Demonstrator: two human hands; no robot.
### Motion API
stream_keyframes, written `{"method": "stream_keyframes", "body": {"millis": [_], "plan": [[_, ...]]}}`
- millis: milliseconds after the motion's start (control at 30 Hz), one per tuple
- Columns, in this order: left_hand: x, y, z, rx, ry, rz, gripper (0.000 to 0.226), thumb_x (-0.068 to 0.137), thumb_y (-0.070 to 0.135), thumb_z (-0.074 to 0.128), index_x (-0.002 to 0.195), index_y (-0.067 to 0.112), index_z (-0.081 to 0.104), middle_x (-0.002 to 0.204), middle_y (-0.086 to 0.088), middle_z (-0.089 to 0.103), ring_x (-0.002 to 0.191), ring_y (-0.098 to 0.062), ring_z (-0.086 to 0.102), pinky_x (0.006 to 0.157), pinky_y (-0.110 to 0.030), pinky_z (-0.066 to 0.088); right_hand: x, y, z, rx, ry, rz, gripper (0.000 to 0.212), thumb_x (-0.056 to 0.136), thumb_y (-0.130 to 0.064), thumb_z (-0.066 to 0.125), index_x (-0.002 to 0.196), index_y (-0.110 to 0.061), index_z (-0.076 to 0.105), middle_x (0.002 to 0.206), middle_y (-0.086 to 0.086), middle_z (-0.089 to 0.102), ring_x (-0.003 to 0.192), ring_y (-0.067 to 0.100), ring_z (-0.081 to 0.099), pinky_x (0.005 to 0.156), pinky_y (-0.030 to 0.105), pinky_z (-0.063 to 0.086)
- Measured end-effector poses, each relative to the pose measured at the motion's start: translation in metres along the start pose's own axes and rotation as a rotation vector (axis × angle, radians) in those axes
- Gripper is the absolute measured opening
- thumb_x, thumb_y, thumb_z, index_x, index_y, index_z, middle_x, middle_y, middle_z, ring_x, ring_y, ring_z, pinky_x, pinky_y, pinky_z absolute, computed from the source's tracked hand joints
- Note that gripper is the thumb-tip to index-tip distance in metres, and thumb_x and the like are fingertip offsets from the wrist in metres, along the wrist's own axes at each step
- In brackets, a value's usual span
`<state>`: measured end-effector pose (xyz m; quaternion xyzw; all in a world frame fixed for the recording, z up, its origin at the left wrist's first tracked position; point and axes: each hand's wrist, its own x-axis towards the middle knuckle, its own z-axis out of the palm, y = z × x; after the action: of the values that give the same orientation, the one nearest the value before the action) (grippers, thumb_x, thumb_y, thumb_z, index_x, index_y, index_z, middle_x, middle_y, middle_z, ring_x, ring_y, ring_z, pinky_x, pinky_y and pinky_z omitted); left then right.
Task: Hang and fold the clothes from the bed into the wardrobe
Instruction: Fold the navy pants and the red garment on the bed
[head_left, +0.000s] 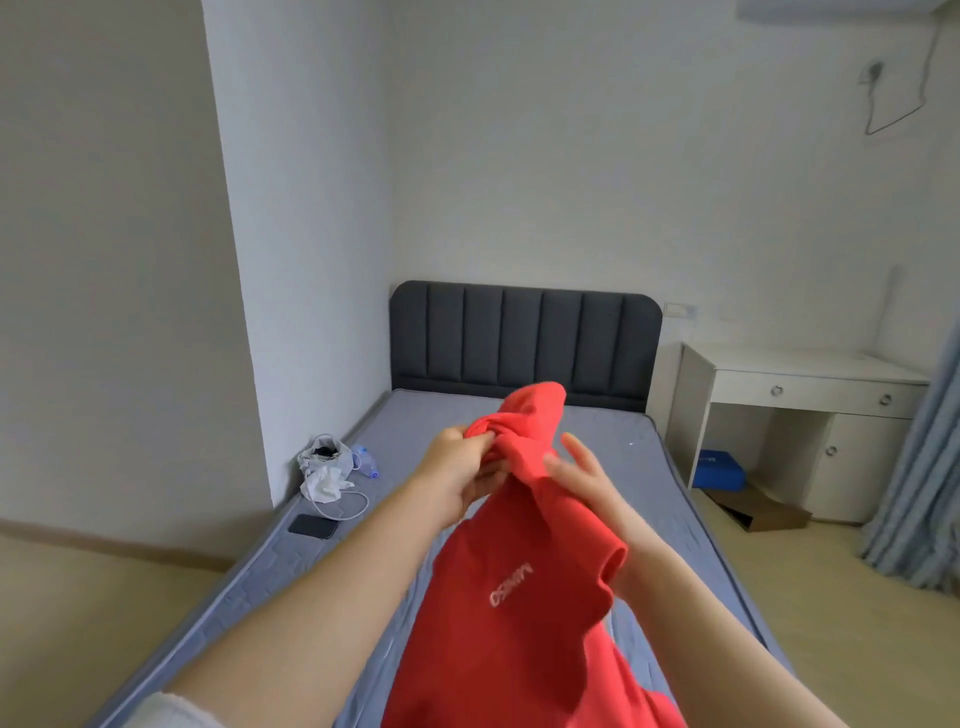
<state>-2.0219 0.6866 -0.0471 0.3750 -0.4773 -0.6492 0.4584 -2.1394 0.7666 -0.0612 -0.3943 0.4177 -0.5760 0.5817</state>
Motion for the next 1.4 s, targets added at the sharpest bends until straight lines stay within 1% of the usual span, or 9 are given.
{"method": "stream_keyframes", "body": {"millis": [200, 367, 533, 700, 867, 967, 1100, 1300, 1400], "plan": [[-0.001, 0.014, 0.012, 0.018, -0.06, 0.097, 0.022, 0.097, 0.008, 0.043, 0.081, 0.018, 0.053, 0.072, -0.002, 0.056, 0.06, -0.008, 0.056, 0.047, -0.017, 0.05, -0.008, 0.011, 0.011, -0.353, 0.045, 0.058, 0.038, 0.077, 0.013, 0.055, 0.11, -0.006, 0.057, 0.092, 0.016, 0.068, 0.077, 0.026, 0.066, 0.075, 0.039, 0.057], [-0.013, -0.002, -0.01, 0.227, -0.233, 0.099, 0.015, 0.091, 0.025, 0.057, 0.104, 0.031, 0.052, 0.102, 0.008, 0.06, 0.088, -0.006, 0.06, 0.065, -0.02, 0.05, 0.008, 0.005, 0.005, 0.145, 0.336, 0.066, 0.018, 0.087, 0.003, 0.047, 0.102, 0.001, 0.057, 0.087, 0.019, 0.062, 0.07, 0.028, 0.057, 0.069, 0.038, 0.049], [-0.032, -0.019, -0.029, 0.67, -0.356, 0.205, 0.105, 0.045, 0.044, 0.079, 0.138, 0.026, 0.033, 0.136, -0.001, 0.042, 0.127, -0.015, 0.043, 0.107, -0.038, 0.039, 0.012, -0.001, 0.018, 0.503, 0.345, 0.024, 0.019, 0.085, -0.005, 0.038, 0.079, -0.005, 0.055, 0.068, 0.013, 0.058, 0.064, 0.025, 0.052, 0.064, 0.036, 0.044], [-0.045, -0.033, -0.032, 0.682, -0.24, 0.34, 0.102, 0.062, 0.018, 0.084, 0.141, 0.032, 0.021, 0.136, 0.007, 0.029, 0.12, -0.01, 0.043, 0.098, -0.031, 0.045, 0.019, 0.002, 0.027, 0.726, 0.266, -0.028, 0.031, 0.09, -0.001, 0.029, 0.098, -0.008, 0.058, 0.081, 0.015, 0.055, 0.069, 0.022, 0.053, 0.066, 0.031, 0.05], [-0.033, -0.026, -0.031, 0.529, 0.248, 0.342, 0.009, 0.087, 0.009, 0.058, 0.086, 0.017, 0.062, 0.08, -0.009, 0.068, 0.058, -0.018, 0.066, 0.054, -0.024, 0.051, 0.013, 0.014, 0.03, 0.279, 0.193, 0.069, 0.019, 0.091, 0.002, 0.04, 0.081, -0.001, 0.055, 0.066, 0.012, 0.062, 0.07, 0.024, 0.059, 0.053, 0.027, 0.055], [-0.031, -0.015, -0.04, 0.544, 0.137, 0.35, 0.016, 0.087, 0.003, 0.056, 0.09, 0.015, 0.066, 0.069, 0.003, 0.062, 0.057, -0.007, 0.057, 0.055, -0.017, 0.047, 0.011, 0.01, 0.024, -0.308, 0.267, -0.086, 0.016, 0.084, 0.005, 0.053, 0.09, -0.01, 0.054, 0.08, 0.008, 0.059, 0.066, 0.016, 0.06, 0.056, 0.023, 0.048], [-0.036, -0.004, -0.043, 0.723, -0.216, 0.38, 0.021, 0.085, -0.002, 0.059, 0.096, 0.014, 0.067, 0.086, -0.002, 0.065, 0.079, -0.008, 0.057, 0.077, -0.023, 0.046, 0.013, 0.005, 0.018, -0.783, 0.135, -0.263, 0.067, 0.068, 0.012, 0.062, 0.121, -0.026, 0.047, 0.118, 0.006, 0.049, 0.104, 0.022, 0.052, 0.089, 0.038, 0.049], [-0.032, 0.0, -0.045, 0.793, -0.185, 0.466, 0.031, 0.074, 0.001, 0.071, 0.095, 0.023, 0.062, 0.087, 0.006, 0.062, 0.071, -0.009, 0.057, 0.066, -0.022, 0.046, 0.011, 0.006, 0.014, -0.804, 0.152, -0.308, 0.026, 0.07, 0.002, 0.072, 0.087, -0.015, 0.063, 0.083, 0.003, 0.065, 0.079, 0.018, 0.062, 0.075, 0.033, 0.05], [-0.027, -0.007, -0.06, 1.119, -0.193, 0.334, 0.028, 0.074, 0.007, 0.067, 0.082, 0.031, 0.054, 0.079, 0.006, 0.06, 0.077, -0.018, 0.061, 0.064, -0.025, 0.045, 0.01, 0.01, 0.009, -0.656, 0.248, -0.405, 0.026, 0.072, 0.005, 0.071, 0.075, -0.017, 0.057, 0.07, -0.003, 0.059, 0.069, 0.013, 0.055, 0.064, 0.026, 0.046]]}}
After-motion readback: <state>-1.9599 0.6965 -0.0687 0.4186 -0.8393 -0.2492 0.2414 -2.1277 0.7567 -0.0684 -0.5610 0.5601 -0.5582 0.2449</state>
